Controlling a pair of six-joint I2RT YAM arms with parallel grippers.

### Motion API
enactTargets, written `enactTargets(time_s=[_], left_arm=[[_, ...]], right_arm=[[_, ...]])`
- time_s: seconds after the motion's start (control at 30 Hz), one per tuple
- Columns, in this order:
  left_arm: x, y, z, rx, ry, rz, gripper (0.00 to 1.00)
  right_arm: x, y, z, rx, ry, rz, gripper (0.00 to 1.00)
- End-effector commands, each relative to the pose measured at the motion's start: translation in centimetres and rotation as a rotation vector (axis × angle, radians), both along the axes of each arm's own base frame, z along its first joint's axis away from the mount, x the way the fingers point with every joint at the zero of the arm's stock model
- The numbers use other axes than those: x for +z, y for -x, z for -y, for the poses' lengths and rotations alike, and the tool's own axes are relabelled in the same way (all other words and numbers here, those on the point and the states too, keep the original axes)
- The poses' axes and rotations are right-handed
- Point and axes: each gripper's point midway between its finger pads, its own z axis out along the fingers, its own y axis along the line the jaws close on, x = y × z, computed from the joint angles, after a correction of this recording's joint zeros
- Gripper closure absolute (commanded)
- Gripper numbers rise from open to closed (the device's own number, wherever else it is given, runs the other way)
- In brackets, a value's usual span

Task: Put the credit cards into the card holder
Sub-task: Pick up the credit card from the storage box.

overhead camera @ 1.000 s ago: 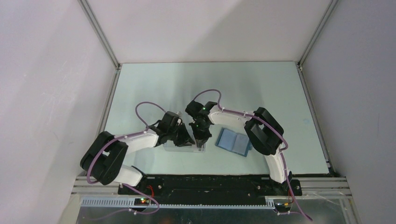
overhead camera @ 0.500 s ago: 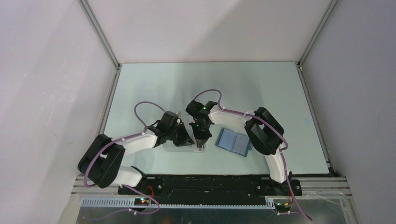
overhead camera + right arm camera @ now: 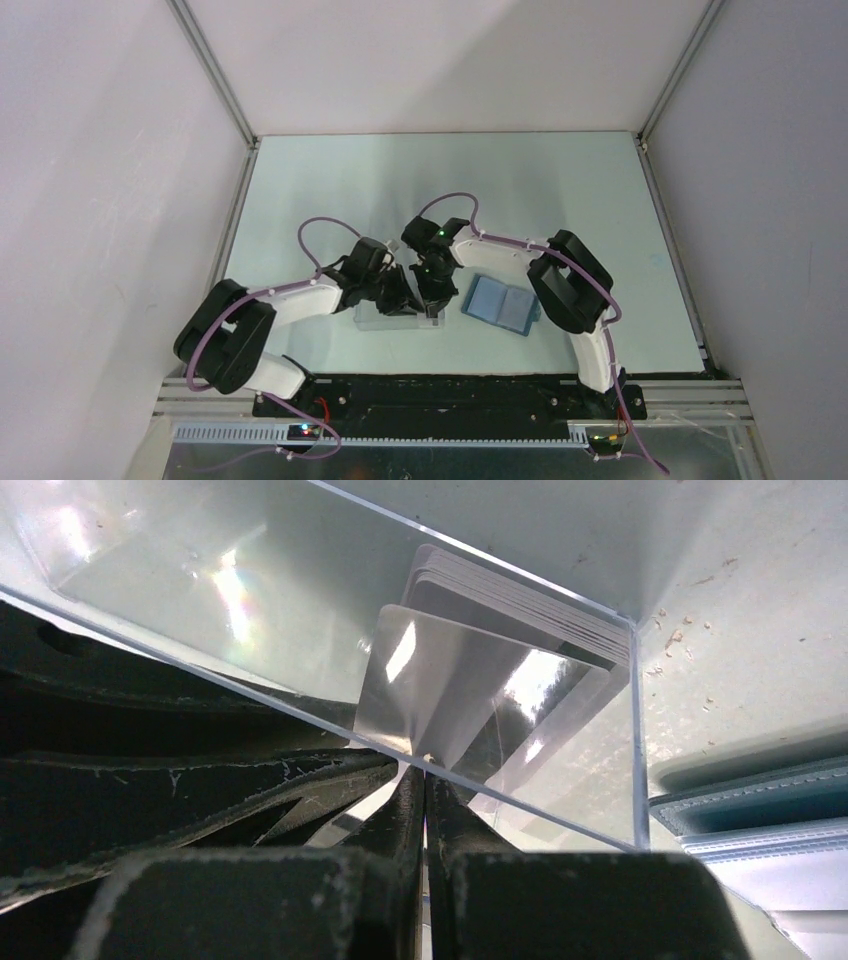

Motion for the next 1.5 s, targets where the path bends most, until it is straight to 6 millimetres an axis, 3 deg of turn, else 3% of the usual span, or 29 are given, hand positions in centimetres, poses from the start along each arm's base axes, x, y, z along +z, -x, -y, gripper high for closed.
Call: enactTargets(time_s=[0.0,0.3,0.57,0.7,0.8,0.93,1.1,1.2,1.33,1.4,1.43,1.47], left_arm=[[4.5,-0.8,3.6,-0.097,0.181,0.089,0.80],[5.2,-1.5,4.3,-0.089,0.213,0.117,0.82],[4.3,-1.7,4.6,-0.081,0.195,0.098,0.82],[3.4,-1.6,4.6,-0.074,0.174,0.080,0.88],[3.5,-1.6,4.4,-0.061,0.166,0.095,0.99],[4.4,-1.9,3.3,-0.030,0.129,0.148,1.00],[7.2,-1.9,1.3,0.009,0.067,0.241,1.00],[10.3,-2.0,0.9,0.032,0.112,0.327,1.00],[14.1,-1.5,1.1,0.031,0.207,0.399,1.00],[16.2,-1.0,1.6,0.005,0.280,0.437,1.00],[17.0,-0.9,1.9,-0.005,0.313,0.450,1.00],[18.8,-0.3,2.5,-0.045,0.386,0.488,1.00]], right_arm=[[-0.4,-1.5,0.2,-0.005,-0.009,0.075,1.00],[3.8,-2.0,-0.5,-0.012,-0.105,0.136,1.00],[6.7,-3.0,1.6,-0.056,-0.081,0.201,0.94],[7.7,-3.3,2.8,-0.069,-0.069,0.226,0.88],[8.5,-3.6,3.7,-0.080,-0.073,0.245,0.81],[9.8,-3.8,4.6,-0.095,-0.098,0.270,0.69],[12.2,-3.8,5.6,-0.122,-0.176,0.300,0.49],[13.9,-3.3,5.6,-0.143,-0.307,0.280,0.40],[17.4,-3.1,6.4,-0.172,-0.514,0.298,0.25],[19.5,-2.7,6.9,-0.169,-0.626,0.307,0.22],[19.6,-1.7,6.9,-0.153,-0.673,0.257,0.21],[20.7,-2.2,7.2,-0.157,-0.728,0.282,0.21]])
